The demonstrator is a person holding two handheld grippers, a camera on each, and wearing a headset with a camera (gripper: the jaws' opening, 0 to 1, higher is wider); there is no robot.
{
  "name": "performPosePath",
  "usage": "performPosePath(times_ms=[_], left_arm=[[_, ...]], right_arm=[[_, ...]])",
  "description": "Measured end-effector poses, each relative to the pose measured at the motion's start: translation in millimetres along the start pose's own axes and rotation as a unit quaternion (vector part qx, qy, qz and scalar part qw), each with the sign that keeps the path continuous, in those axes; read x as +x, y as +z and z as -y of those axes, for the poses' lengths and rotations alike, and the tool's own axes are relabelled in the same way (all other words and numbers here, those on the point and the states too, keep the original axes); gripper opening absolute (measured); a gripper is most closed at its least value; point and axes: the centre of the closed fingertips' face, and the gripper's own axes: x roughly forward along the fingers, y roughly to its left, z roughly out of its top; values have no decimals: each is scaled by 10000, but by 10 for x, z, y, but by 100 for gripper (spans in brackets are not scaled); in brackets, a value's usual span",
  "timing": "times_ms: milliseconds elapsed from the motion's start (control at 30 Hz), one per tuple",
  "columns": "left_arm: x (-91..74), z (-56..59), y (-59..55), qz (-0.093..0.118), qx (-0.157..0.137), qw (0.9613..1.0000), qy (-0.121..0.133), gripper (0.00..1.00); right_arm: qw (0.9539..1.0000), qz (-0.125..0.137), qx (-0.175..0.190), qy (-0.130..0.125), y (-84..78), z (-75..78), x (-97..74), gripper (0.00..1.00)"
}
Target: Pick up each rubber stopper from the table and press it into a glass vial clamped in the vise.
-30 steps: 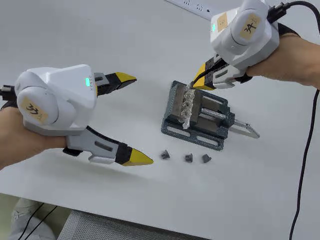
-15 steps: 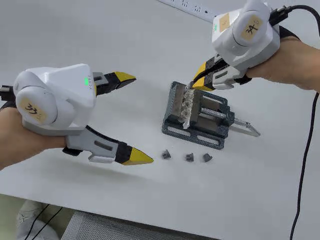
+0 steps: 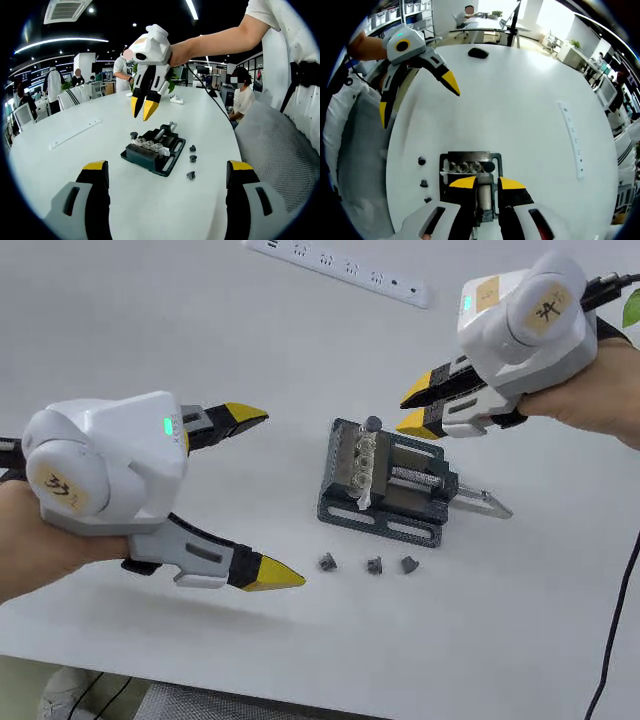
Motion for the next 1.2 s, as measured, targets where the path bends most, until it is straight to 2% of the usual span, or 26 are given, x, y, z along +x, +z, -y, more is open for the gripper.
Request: performPosePath(times_ms=[233, 567, 800, 933, 1033, 1100, 1200], left_arm=[[-28, 26, 39, -47, 55, 10000, 2, 98], [-58, 89, 102, -124, 160, 9998, -40, 98], [-59, 149, 128, -205, 230, 9995, -89, 98], [-58, 178, 147, -227, 248, 9994, -108, 98], [-53, 197, 158, -239, 258, 9993, -124, 98], [-49, 209, 162, -252, 261, 9992, -135, 98], [-46, 237, 182, -266, 283, 9991, -148, 98]], right_arm=[[9984, 347, 352, -273, -26, 20, -152, 21], [9910, 781, 929, -566, -159, -169, -369, 32], [9799, 1180, 1403, -781, -286, -311, -515, 37], [9699, 1414, 1760, -916, -378, -406, -573, 39], [9662, 1437, 1888, -1011, -487, -484, -582, 39], [9597, 1552, 2098, -1039, -536, -546, -584, 39], [9553, 1575, 2227, -1136, -643, -618, -564, 38]])
